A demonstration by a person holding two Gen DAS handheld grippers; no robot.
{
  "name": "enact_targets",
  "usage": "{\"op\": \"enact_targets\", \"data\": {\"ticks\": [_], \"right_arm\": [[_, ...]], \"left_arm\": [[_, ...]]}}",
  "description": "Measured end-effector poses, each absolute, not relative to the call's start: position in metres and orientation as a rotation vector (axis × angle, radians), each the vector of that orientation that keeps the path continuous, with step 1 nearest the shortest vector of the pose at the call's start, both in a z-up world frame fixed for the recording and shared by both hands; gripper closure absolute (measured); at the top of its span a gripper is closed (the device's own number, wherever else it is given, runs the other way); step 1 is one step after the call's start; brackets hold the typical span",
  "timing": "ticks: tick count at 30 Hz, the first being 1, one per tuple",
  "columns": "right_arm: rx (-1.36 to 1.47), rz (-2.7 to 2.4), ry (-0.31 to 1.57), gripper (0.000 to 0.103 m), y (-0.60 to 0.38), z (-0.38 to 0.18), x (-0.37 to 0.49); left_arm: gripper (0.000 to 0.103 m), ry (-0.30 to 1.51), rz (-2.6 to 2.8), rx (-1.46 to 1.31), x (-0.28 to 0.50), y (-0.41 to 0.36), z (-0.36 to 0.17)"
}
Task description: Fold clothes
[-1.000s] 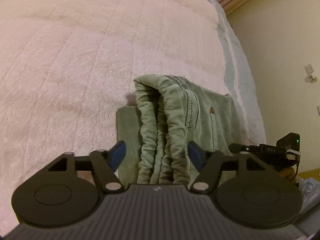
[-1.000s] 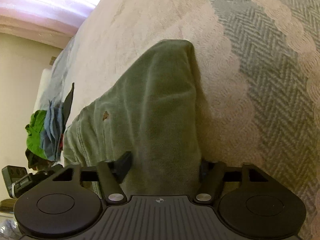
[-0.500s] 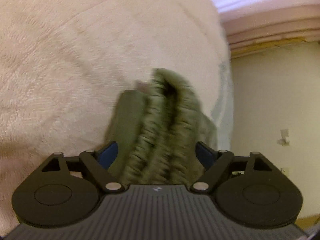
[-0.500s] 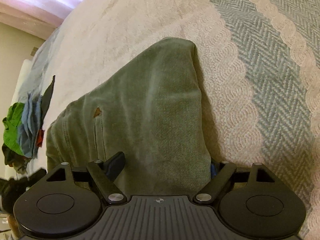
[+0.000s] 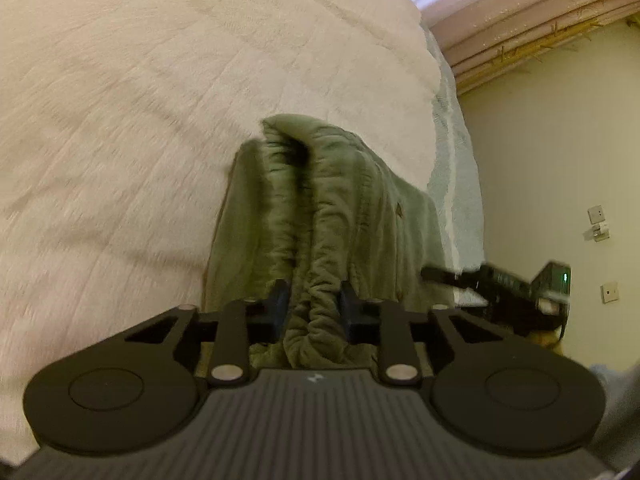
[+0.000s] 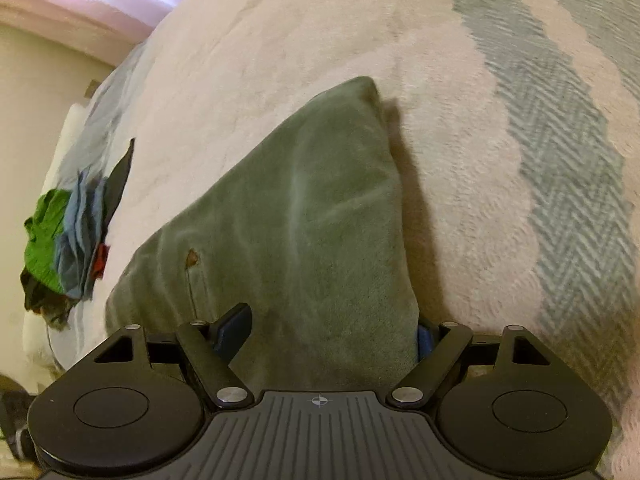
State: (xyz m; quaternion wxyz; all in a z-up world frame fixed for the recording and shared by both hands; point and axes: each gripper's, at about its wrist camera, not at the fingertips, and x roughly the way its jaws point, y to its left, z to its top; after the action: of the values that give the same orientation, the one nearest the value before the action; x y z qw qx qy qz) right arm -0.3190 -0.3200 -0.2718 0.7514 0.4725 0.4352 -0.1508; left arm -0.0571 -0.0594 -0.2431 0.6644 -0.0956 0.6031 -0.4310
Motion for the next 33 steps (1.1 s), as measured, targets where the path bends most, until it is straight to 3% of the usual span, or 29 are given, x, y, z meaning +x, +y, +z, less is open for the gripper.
{"op": "enact_targets", "data": {"ticks": [6, 10, 12, 14, 17, 23, 29, 31, 33], "right_arm": [[1.017, -0.294, 0.951, 0.021, -0.319, -0.274, -0.321], [1.008, -0.264, 0.961, 0.021, -0.319, -0.274, -0.324], [1.024, -0.256, 0.951, 0.021, -0.321, -0.275, -0.326], [1.054, -0.251, 0.936, 0.021, -0.324, -0.279, -0.329], [1.065, -0.250, 0.915, 0.021, -0.327, -0.284, -0.332], [1.094, -0.245, 0.864, 0.021, -0.335, -0.291, -0.337], [1.234, -0.200, 0.787, 0.023, -0.345, -0.324, -0.332], [1.232, -0.202, 0.798, 0.048, -0.343, -0.330, -0.326], [1.234, -0.207, 0.796, 0.058, -0.343, -0.330, -0.326]], "left_arm": [[0.084, 1.245, -0.980, -0.136, -0.051, -0.068, -0.244], [0.082, 1.285, -0.945, -0.180, -0.054, -0.050, -0.249], [0.068, 1.325, -0.906, -0.230, -0.049, -0.049, -0.255], [0.061, 1.345, -0.878, -0.290, -0.042, -0.048, -0.257], [0.021, 1.358, -0.849, -0.384, -0.026, -0.048, -0.267], [0.018, 1.461, -0.884, -0.604, -0.009, -0.057, -0.316], [0.020, 1.451, -0.922, -0.619, -0.005, -0.053, -0.329], [0.028, 1.450, -0.930, -0.587, -0.001, -0.053, -0.329], [0.045, 1.443, -0.943, -0.559, 0.003, -0.055, -0.326]]}}
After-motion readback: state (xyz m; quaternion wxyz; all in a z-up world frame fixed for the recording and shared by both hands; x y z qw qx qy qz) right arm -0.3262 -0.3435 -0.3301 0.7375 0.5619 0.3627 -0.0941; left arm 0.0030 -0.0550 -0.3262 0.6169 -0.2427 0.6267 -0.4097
